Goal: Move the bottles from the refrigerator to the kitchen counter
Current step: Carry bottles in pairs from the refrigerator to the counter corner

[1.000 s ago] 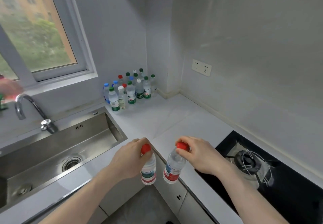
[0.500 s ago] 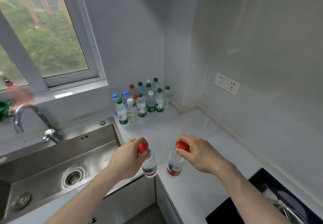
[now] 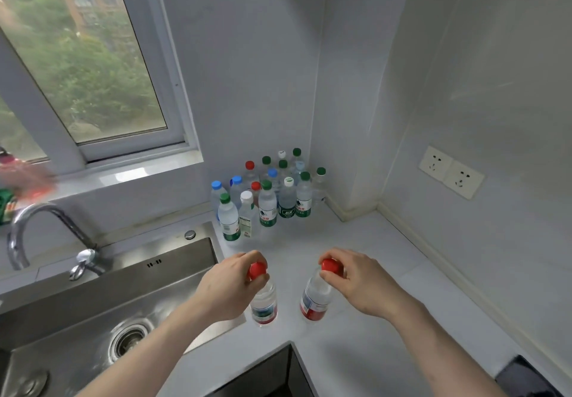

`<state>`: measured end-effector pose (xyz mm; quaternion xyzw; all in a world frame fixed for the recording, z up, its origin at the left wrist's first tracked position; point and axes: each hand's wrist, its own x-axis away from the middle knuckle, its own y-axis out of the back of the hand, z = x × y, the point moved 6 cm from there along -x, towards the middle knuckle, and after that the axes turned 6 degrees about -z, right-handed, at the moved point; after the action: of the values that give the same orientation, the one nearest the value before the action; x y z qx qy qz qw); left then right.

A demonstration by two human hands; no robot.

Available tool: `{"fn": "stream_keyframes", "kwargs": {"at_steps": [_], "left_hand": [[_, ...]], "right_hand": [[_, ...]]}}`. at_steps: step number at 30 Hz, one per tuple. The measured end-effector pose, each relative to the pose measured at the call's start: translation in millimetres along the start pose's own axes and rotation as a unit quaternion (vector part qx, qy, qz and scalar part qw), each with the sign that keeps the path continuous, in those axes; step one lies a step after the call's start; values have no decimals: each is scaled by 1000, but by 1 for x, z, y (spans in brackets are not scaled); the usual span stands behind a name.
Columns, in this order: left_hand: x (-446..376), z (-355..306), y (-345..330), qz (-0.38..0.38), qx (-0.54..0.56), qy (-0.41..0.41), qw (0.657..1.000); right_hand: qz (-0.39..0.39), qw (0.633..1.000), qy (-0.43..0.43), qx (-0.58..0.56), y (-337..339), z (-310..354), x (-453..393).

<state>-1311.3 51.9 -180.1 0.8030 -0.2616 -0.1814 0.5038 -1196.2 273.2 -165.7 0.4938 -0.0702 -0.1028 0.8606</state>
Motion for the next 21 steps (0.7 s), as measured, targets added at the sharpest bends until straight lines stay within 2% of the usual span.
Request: {"fn": "stream_keyframes", "kwargs": {"at_steps": [11,21], "left_hand": [[-89,70,11,6,-4,-19,1000],[-145,121,-7,16,-18,-15,1000]], "right_hand": [[-4,999,-48,-3,-38,13,-88],[0,998,-60,10,-65,22,-138]]}}
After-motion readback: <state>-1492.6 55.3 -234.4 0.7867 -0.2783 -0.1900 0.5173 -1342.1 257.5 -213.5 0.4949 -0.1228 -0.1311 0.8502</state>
